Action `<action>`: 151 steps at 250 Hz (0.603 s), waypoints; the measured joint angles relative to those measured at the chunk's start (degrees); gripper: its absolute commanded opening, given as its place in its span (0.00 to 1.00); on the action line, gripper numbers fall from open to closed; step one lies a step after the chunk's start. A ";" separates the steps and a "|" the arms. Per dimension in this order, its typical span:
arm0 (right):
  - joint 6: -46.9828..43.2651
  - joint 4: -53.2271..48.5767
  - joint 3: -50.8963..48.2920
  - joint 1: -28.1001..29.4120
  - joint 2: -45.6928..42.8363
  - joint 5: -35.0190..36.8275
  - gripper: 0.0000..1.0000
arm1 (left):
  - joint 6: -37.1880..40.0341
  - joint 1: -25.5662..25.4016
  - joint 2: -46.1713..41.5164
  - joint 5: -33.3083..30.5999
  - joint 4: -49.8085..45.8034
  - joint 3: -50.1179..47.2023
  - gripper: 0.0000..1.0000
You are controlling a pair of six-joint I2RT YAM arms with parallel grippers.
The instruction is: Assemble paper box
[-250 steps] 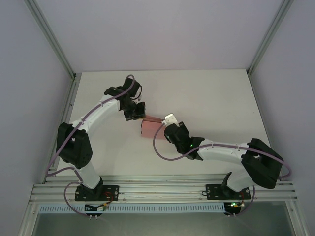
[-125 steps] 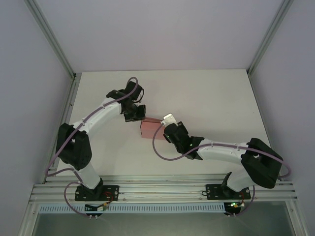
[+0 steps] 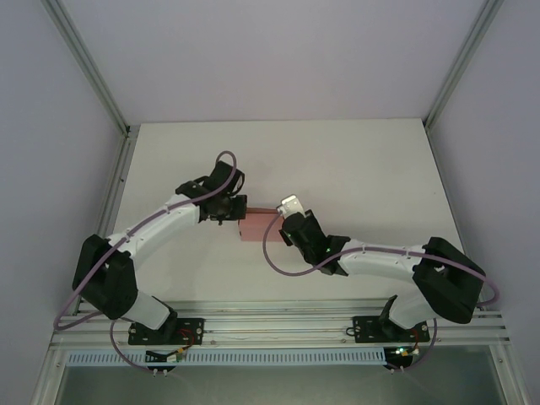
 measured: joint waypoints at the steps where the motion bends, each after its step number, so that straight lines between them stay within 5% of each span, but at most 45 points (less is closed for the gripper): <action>1: 0.00 0.02 -0.04 0.00 0.00 0.00 0.00 | 0.00 -0.04 -0.11 -0.09 0.20 -0.13 0.00; 151: 2.95 14.47 -11.52 1.49 -4.87 -3.41 0.00 | -3.43 -7.63 -13.77 -10.71 24.15 -22.40 0.00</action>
